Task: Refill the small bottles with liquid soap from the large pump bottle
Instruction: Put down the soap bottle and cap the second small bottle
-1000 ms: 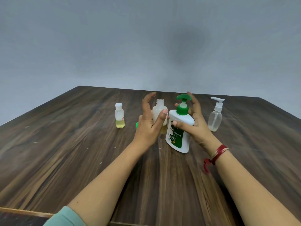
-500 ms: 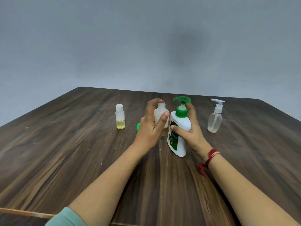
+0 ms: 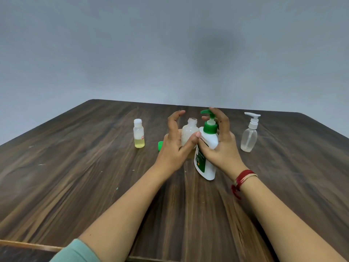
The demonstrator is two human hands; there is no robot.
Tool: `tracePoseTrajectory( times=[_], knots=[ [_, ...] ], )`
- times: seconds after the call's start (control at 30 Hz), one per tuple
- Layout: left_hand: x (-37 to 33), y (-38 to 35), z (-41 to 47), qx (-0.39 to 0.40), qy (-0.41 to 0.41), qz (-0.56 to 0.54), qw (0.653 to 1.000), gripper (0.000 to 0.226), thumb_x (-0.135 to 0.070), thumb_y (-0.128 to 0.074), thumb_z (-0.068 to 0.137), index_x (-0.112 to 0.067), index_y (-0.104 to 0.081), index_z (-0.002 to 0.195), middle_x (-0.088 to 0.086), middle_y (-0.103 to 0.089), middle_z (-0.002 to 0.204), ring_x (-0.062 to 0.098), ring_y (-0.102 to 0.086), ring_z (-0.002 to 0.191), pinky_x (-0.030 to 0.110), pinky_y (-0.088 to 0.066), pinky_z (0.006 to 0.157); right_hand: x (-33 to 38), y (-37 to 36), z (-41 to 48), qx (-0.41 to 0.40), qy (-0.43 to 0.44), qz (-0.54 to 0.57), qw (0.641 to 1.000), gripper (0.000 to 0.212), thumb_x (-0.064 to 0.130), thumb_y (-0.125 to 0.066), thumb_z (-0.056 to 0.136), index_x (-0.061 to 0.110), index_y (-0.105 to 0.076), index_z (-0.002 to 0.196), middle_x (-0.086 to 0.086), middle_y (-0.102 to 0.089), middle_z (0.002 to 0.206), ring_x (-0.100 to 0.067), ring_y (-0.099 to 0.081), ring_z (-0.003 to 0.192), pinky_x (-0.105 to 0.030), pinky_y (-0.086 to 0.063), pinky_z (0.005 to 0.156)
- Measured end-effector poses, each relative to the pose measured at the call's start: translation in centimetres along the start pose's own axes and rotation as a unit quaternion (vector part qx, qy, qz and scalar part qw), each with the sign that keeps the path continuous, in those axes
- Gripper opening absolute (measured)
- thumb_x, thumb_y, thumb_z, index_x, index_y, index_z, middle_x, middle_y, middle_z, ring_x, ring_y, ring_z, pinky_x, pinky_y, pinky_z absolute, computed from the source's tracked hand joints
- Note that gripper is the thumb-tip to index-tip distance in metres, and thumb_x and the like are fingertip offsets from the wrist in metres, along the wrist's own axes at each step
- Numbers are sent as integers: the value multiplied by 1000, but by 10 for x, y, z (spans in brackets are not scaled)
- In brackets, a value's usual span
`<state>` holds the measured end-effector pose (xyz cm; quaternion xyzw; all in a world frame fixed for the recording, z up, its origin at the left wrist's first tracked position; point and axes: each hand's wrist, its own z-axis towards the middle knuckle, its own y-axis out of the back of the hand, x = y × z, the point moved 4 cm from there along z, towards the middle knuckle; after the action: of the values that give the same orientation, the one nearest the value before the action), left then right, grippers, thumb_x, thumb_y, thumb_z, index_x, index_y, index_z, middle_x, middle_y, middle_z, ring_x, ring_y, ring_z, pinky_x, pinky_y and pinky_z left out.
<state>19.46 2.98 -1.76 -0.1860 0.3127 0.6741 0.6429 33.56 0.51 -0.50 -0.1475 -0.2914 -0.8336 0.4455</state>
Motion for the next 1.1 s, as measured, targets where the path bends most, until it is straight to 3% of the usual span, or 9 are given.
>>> tracePoseTrajectory(
  times=[0.17,0.23,0.37,0.73,0.9,1.1],
  knots=[
    [0,2,0,-5,-4,30,1000,42,-51,-55,84,-21,-43,111,-15,-58,74,0,-59,65,11,-41,56,5,-2,-2,31,-22,-10,999,78,34,-65,80,45,-20,142,7,-57,130,-11,-62,111,-41,-54,91],
    [-1,4,1,-11,-8,47,999,38,-51,-53,84,-19,-47,103,-16,-56,77,-4,-58,66,7,-38,55,6,-3,-1,46,-22,-18,999,81,31,-67,79,48,-18,142,4,-58,128,-13,-63,107,-43,-54,90],
    [1,5,2,-23,-8,55,998,35,-50,-57,84,-20,-50,99,-14,-59,78,-1,-58,67,8,-39,56,7,-4,-1,72,-16,-23,997,90,14,-72,81,47,-16,143,5,-57,129,-14,-64,105,-43,-54,90],
    [-5,7,2,-58,-19,25,998,40,-49,-62,81,-13,-54,97,-9,-61,79,4,-59,66,14,-42,56,10,-4,0,66,-35,-21,997,83,17,-74,80,44,-21,138,9,-59,122,-5,-59,105,-29,-52,90],
    [-5,7,1,-59,-13,21,998,39,-49,-61,80,-14,-53,96,-11,-59,75,3,-57,64,12,-40,54,7,-5,-1,46,-48,-6,998,76,18,-74,81,40,-26,136,6,-59,123,-13,-62,106,-41,-54,92],
    [-7,7,2,-58,-10,19,998,39,-50,-61,80,-14,-53,96,-12,-58,75,2,-56,63,11,-38,54,7,-4,-1,46,-48,-10,998,78,17,-74,81,40,-24,138,6,-59,123,-12,-62,105,-40,-53,92]
  ],
)
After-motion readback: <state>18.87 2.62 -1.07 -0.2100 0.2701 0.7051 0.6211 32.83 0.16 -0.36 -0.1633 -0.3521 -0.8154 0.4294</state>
